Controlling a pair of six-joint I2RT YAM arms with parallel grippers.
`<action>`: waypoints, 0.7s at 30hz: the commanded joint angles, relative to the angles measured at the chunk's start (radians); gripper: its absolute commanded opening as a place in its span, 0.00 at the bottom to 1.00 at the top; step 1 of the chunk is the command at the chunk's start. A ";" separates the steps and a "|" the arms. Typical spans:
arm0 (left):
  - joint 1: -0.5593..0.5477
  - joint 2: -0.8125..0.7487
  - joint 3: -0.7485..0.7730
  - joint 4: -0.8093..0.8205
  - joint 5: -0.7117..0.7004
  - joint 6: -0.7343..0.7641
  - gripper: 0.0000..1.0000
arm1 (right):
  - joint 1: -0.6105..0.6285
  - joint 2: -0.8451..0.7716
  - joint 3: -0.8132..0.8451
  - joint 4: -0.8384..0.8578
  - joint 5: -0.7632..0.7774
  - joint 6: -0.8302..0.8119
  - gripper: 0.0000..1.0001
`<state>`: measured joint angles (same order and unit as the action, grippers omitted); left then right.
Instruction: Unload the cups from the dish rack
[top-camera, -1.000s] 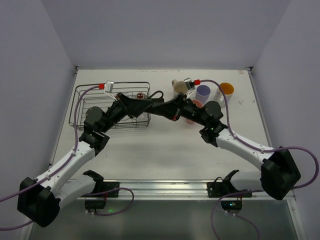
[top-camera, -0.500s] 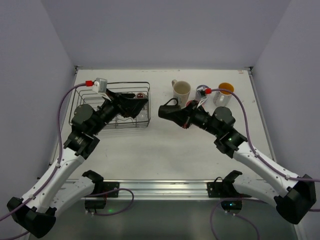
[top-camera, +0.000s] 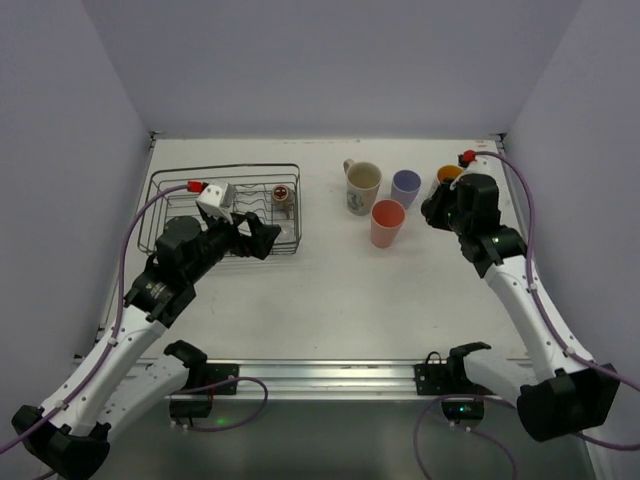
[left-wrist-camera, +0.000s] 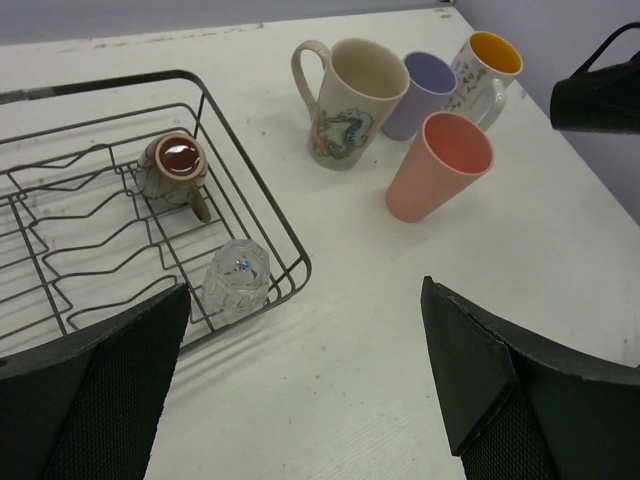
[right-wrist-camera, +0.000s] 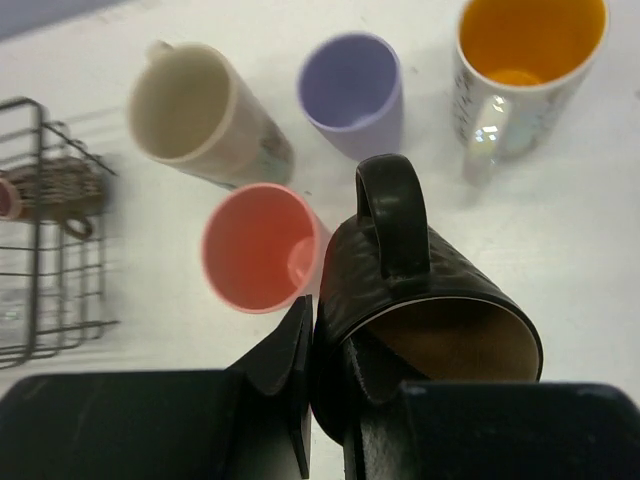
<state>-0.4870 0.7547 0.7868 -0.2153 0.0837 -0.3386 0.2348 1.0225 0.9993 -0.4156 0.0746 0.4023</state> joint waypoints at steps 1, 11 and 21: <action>-0.002 -0.003 0.003 -0.021 -0.025 0.084 1.00 | -0.047 0.108 0.044 -0.077 0.068 -0.069 0.00; -0.002 -0.006 -0.011 -0.048 -0.021 0.118 1.00 | -0.063 0.450 0.128 -0.089 0.002 -0.089 0.00; -0.001 0.006 -0.008 -0.061 -0.051 0.125 1.00 | -0.040 0.617 0.200 -0.118 0.077 -0.079 0.02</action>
<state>-0.4870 0.7555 0.7864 -0.2638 0.0525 -0.2417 0.1902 1.6268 1.1370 -0.5274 0.1024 0.3386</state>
